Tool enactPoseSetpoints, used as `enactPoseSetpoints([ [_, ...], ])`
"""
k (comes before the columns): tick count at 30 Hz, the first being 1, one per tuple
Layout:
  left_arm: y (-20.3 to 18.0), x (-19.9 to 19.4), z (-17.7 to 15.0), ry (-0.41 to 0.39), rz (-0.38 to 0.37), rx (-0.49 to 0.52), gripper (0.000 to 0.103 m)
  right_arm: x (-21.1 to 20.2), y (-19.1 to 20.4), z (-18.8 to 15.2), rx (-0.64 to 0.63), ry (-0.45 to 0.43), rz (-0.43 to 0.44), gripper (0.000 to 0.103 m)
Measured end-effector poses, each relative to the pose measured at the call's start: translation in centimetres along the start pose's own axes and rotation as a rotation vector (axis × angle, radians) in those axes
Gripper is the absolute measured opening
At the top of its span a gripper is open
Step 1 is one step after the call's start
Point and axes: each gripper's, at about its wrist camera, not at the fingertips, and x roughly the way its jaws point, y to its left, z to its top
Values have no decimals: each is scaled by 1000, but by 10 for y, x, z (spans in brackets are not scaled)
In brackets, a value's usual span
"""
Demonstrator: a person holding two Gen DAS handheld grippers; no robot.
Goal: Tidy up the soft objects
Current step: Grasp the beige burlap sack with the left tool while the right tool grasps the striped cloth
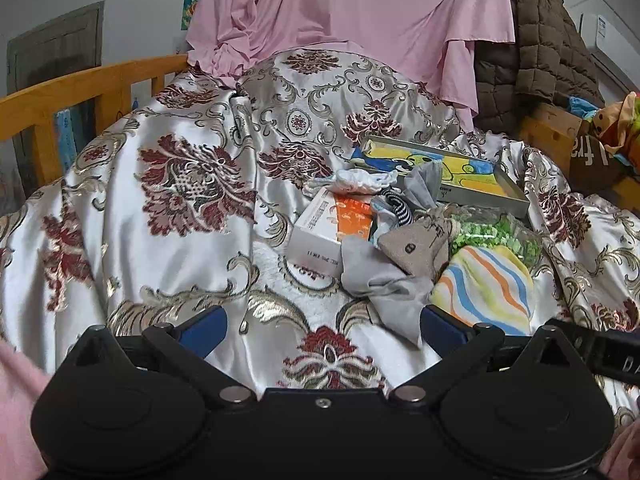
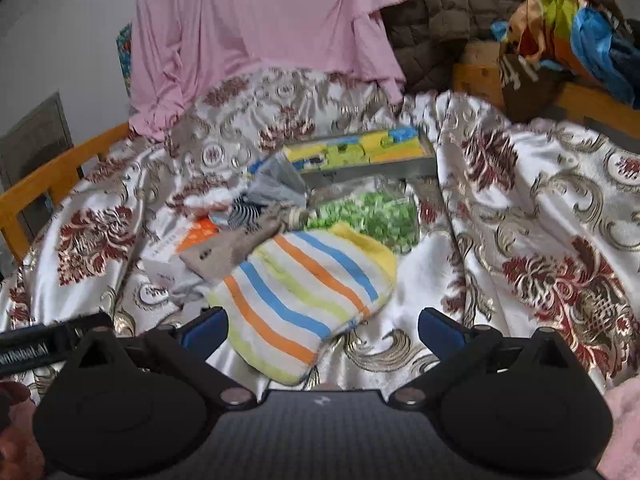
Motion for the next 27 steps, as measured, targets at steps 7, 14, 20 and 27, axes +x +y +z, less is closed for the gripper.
enactPoseSetpoints([
  [7, -5, 29, 36, -3, -104, 123, 102, 32, -12, 25, -19, 44, 52, 103],
  [14, -28, 61, 58, -29, -234, 319, 102, 59, -16, 42, -139, -9, 90, 103],
  [20, -44, 94, 65, -17, -307, 411, 102, 73, -8, 45, -258, -1, 124, 103],
  [27, -53, 131, 72, 35, -392, 432, 102, 95, -1, 40, -320, 59, 135, 103],
])
